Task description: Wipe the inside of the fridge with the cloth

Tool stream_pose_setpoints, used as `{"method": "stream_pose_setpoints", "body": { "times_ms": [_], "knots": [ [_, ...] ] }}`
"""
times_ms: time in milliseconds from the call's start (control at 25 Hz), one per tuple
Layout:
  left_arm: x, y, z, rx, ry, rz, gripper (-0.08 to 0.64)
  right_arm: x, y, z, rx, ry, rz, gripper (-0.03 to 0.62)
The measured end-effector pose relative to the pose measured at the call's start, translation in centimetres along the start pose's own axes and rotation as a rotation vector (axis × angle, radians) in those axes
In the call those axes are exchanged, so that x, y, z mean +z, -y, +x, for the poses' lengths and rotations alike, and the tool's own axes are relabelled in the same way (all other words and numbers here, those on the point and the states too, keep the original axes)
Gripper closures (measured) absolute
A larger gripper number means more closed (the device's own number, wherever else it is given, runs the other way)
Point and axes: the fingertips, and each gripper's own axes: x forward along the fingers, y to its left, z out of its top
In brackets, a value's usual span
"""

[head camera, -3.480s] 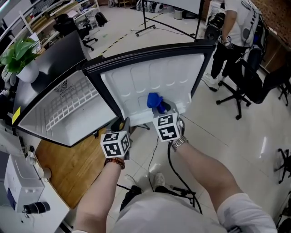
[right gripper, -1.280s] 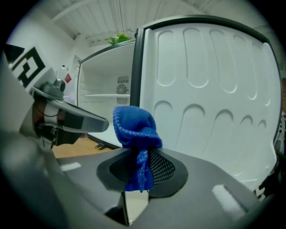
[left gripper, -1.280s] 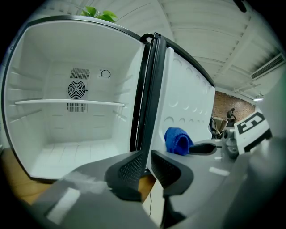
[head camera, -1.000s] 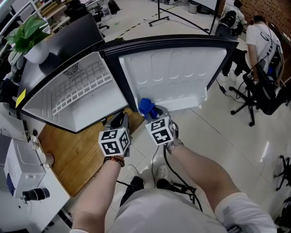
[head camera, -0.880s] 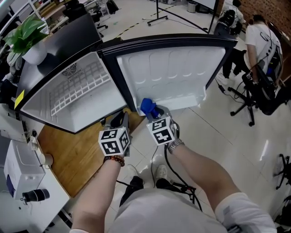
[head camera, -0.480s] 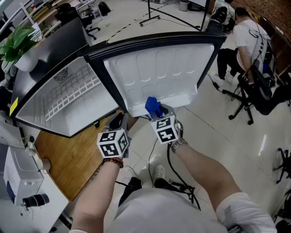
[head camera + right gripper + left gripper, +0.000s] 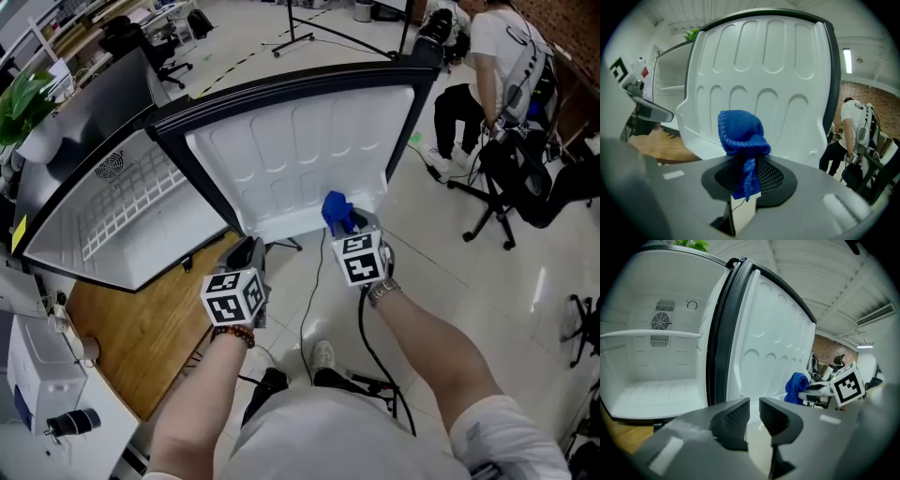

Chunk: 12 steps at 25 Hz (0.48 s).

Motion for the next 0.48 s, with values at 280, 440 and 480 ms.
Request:
{"method": "stream_pose_setpoints", "body": {
  "times_ms": [280,440,480],
  "knots": [
    [-0.8,1.3,1.3,-0.025,-0.027,-0.065,0.482,-1.2,4.1,-0.9,-0.064,-0.017,0.023,0.517],
    [-1.4,1.6,2.0,-0.041,-0.042,-0.129,0.467,-1.5,5.9,-1.3,-0.095,-0.025,0.034,0.517],
    [-1.5,1.8,2.2,-0.046,-0.045,-0.144,0.462,-1.6,6.3,-1.4,-0.101,-0.027,0.037,0.517]
  ]
}}
